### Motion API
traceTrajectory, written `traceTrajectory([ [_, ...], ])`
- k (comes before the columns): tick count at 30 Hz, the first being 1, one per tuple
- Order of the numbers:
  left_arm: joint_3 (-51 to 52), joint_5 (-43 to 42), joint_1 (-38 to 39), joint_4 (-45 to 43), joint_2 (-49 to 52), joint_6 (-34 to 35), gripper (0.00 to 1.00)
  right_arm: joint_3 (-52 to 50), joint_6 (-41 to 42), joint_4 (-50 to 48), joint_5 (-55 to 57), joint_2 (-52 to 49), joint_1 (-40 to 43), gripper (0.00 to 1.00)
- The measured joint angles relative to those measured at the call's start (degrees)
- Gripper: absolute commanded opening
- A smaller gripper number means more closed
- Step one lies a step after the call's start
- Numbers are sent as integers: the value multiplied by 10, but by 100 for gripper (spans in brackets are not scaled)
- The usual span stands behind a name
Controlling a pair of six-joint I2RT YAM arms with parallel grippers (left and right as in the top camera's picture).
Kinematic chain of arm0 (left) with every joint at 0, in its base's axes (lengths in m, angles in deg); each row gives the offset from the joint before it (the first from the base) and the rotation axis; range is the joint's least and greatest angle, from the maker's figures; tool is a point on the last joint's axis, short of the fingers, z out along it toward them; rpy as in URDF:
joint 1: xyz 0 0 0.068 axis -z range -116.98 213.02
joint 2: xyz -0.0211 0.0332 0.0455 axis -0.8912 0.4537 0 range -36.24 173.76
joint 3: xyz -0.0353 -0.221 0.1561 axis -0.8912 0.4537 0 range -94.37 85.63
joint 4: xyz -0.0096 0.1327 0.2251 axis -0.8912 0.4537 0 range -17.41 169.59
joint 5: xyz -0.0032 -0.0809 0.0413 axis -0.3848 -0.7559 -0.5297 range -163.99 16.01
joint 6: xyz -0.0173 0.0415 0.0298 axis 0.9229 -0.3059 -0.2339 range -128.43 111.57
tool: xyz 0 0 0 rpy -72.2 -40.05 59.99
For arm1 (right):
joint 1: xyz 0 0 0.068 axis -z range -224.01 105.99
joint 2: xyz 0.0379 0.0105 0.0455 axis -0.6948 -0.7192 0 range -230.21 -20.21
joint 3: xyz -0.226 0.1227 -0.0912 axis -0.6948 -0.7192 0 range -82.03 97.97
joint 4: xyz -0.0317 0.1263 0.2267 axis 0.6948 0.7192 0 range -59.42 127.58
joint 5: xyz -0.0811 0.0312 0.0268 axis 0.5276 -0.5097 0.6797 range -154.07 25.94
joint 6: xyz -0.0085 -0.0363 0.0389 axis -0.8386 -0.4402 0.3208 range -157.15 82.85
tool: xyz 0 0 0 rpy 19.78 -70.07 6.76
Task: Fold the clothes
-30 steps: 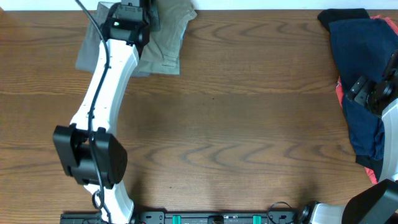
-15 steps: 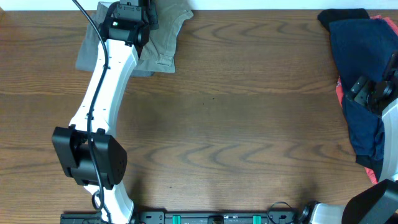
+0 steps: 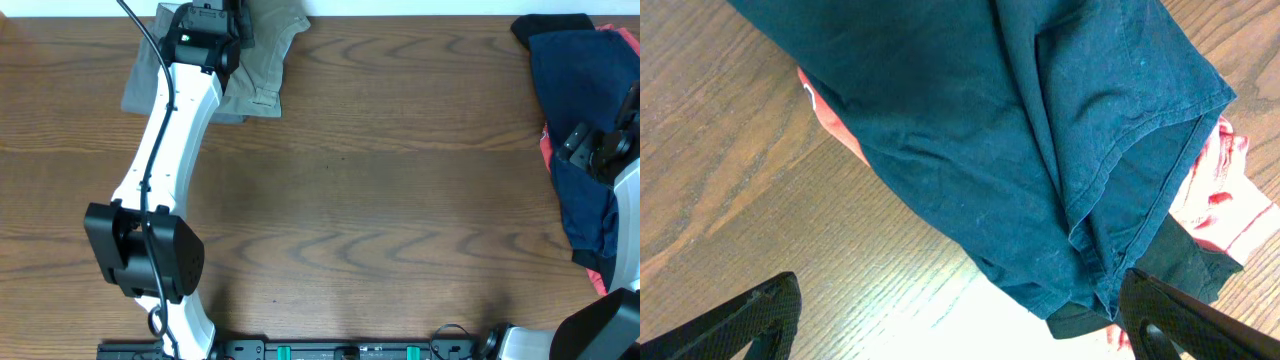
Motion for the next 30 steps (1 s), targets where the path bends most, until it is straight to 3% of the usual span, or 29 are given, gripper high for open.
traceTrajectory([
  [18,0,26,-89,-69,81,-1,6,0,0,0,0,0,0,99],
  [30,0,33,-93,-137,135,-107,6,0,0,0,0,0,0,99],
])
